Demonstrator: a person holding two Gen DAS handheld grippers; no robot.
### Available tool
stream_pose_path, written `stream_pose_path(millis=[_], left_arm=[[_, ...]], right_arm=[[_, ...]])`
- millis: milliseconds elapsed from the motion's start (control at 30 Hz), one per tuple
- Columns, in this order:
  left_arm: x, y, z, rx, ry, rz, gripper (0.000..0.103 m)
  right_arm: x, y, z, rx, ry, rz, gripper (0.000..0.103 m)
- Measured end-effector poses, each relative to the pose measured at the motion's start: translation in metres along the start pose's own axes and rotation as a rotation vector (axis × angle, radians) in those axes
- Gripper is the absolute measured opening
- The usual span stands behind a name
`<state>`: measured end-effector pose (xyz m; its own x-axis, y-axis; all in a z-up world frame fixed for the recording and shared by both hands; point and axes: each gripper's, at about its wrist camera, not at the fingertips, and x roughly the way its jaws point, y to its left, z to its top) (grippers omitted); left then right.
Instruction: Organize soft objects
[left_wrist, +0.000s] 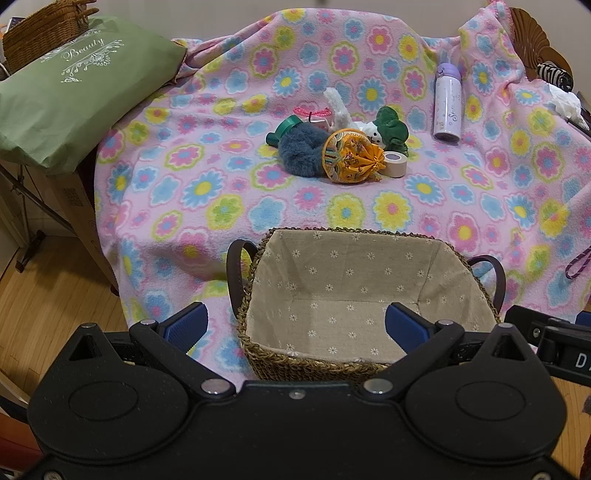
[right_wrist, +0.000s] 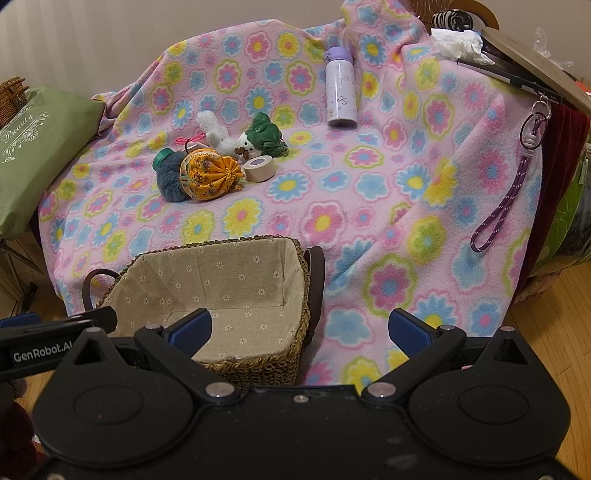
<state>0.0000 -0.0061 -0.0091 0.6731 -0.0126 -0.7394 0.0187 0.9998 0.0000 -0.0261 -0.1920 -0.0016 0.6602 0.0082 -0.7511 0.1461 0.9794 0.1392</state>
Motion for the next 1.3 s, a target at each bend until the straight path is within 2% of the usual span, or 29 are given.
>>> stream_pose_path(millis=[467,700,867,1033,1300], left_arm=[[-0.003,0.001,0.0,-0.011,-0.017,-0.092,0.099],[0.008,-0.003,0.013,0.028,0.032,-0.165,0.096],[0.012,0.002,0.041,0.05,-0.013,-0.146,0.095],[0.031,0.011,0.075,0.067,-0.067,-0.068,0.096],[0.095,0.02,0.119,0.08,-0.01,-0.011,0.096]], right_arm=[[0.005,0.0,0.001,-0.011,-0.019,0.008,0.102],[0.018,-0.001,0.018,-0.023,-0.054,-0.007,0.102],[0.035,0.0,0.039,-0.029,-0.036,0.023,0.099],[0.053,0.001,0.065,-0.038,-0.043,0.041,0.099],[0.098,0.013,0.108,-0.069,-0.008,0.075,0.099]])
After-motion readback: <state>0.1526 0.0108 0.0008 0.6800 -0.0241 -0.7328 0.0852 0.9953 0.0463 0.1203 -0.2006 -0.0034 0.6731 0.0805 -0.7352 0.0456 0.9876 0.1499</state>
